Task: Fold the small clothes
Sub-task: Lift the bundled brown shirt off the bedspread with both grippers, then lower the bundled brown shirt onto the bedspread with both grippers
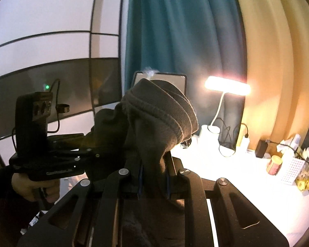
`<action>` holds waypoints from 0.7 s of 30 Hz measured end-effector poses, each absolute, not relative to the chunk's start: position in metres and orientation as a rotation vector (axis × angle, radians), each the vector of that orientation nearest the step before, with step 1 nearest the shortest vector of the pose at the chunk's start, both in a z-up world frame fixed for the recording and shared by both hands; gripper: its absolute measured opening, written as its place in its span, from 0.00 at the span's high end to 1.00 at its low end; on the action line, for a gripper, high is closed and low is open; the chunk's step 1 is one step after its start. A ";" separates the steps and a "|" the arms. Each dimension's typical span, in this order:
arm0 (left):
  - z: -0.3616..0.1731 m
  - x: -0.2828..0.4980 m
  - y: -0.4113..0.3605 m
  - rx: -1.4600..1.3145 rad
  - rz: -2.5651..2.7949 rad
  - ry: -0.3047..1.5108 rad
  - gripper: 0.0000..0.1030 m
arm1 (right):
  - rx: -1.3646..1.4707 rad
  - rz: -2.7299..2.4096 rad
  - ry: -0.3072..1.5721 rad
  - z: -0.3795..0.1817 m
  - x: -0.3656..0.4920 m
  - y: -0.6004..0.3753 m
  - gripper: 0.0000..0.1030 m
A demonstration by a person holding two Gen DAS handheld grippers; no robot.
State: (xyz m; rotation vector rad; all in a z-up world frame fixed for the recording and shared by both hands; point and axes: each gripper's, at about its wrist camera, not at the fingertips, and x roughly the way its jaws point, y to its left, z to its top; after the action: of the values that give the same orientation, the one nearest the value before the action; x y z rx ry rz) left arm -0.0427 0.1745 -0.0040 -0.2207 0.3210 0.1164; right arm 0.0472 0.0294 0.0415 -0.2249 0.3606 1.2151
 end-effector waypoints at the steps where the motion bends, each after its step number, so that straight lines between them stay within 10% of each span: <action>1: -0.006 -0.039 0.177 -0.228 0.115 0.325 0.75 | -0.226 1.213 0.370 0.039 0.052 0.032 0.83; 21: -0.058 0.044 0.217 -0.268 0.082 0.493 0.75 | -0.245 1.163 0.562 -0.030 0.145 0.082 0.83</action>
State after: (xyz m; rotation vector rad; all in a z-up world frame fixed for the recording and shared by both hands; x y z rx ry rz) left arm 0.0442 0.2169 -0.0584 -0.2678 0.4935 0.0817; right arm 0.1454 0.0825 -0.0299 -0.2449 0.5621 1.1632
